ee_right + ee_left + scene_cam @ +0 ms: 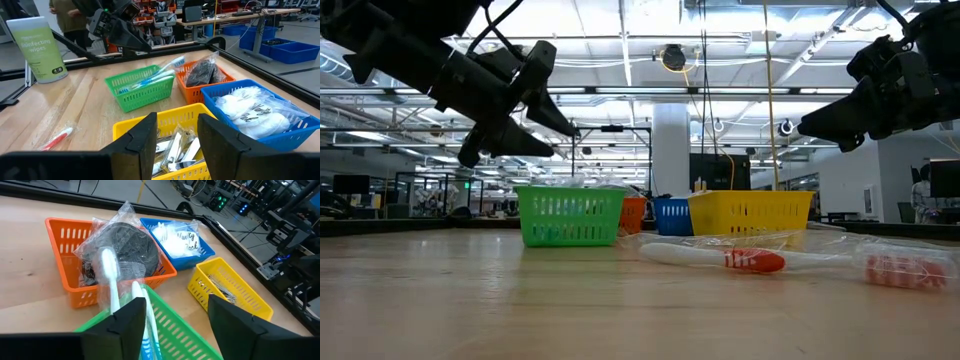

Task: Pick & Place Travel size toiletries
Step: Put the orange toothbrush into the green bin

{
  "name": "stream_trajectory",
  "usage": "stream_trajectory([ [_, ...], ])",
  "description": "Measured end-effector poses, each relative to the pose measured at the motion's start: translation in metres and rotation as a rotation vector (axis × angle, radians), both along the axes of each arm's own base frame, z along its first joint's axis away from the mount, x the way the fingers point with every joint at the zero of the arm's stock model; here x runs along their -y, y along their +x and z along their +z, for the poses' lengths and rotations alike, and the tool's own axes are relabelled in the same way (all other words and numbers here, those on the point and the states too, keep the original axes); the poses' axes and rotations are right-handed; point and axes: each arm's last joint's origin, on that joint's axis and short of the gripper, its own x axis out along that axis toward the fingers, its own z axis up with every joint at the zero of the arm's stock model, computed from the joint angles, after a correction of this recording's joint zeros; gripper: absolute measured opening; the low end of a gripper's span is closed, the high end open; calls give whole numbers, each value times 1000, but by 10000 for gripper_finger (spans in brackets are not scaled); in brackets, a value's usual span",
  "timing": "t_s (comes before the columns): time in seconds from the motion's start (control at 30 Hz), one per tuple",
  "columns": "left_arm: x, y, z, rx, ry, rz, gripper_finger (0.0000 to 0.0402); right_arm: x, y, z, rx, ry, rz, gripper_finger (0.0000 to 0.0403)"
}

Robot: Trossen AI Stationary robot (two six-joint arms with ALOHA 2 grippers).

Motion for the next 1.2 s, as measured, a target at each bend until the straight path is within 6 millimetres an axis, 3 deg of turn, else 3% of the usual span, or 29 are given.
stream_trajectory([
  [0.23,0,0,0,-3,3,-8,224,0,0,0,0,0,0,130],
  [0.33,2,4,6,-4,63,-103,222,0,0,0,0,0,0,130],
  [0.5,14,24,40,39,205,-298,212,0,0,0,0,0,0,130],
  [0.63,28,49,73,-69,334,-391,210,0,0,0,-1,0,0,130],
  [0.77,46,81,89,-243,477,-493,210,0,0,0,0,0,0,130],
  [0.87,65,109,78,-378,584,-625,209,0,0,0,-1,0,0,130],
  [1.03,96,147,38,-493,659,-827,209,0,0,0,0,0,0,130],
  [1.2,108,165,2,-548,618,-939,209,0,0,0,0,0,0,130],
])
